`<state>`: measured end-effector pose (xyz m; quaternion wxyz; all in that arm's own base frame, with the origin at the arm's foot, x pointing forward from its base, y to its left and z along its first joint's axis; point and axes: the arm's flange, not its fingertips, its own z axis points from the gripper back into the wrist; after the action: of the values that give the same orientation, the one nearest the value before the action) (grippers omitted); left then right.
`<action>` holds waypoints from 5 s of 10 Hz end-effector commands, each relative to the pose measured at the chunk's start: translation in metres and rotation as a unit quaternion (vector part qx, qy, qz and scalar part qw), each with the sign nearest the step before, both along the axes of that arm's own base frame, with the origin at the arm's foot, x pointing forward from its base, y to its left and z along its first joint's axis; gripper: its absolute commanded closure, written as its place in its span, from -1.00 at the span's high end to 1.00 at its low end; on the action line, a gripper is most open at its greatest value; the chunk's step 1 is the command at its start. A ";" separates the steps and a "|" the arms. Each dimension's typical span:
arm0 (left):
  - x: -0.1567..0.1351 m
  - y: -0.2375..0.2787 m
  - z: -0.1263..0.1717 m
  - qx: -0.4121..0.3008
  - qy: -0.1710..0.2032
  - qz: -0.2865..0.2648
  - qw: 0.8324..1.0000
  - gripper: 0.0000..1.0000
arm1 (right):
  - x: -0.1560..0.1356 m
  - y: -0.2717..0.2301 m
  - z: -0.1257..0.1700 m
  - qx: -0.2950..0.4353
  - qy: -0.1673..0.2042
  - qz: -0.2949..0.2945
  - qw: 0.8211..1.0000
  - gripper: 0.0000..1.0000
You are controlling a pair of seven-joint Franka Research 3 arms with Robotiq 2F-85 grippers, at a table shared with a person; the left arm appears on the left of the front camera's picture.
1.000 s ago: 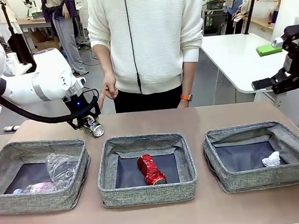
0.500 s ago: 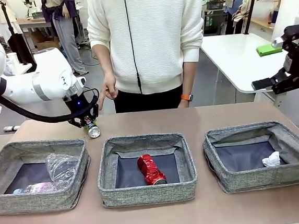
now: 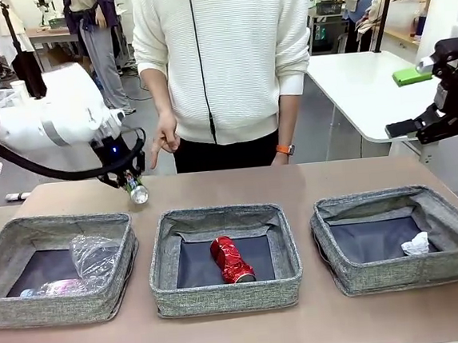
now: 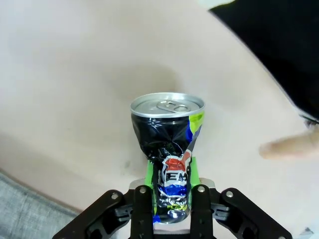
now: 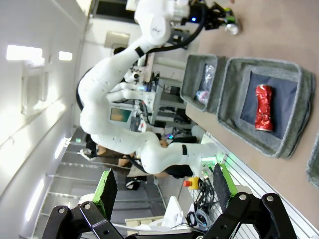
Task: Sort the waste into the appropriate baskets.
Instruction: Pick up the waste item pointed out by the person, then place the picked waste into the Fabric basket indicated by the person.
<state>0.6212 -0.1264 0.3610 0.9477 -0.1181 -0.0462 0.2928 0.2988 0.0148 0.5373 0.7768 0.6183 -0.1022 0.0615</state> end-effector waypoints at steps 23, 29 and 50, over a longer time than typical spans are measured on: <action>-0.328 -0.273 0.428 0.093 0.049 -0.261 0.960 -0.45 | 0.000 0.003 0.002 0.011 0.000 -0.003 1.000 1.00; -0.328 -0.262 0.409 0.078 0.055 -0.279 0.955 -0.45 | 0.000 0.003 0.002 0.011 0.000 -0.003 1.000 1.00; -0.328 -0.262 0.409 0.078 0.055 -0.279 0.955 -0.45 | 0.000 0.003 0.002 0.011 0.000 -0.003 1.000 1.00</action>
<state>0.2965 -0.3939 0.7699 0.9991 -0.0345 0.0140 0.0219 0.2987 0.0141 0.5377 0.7768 0.6183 -0.1026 0.0609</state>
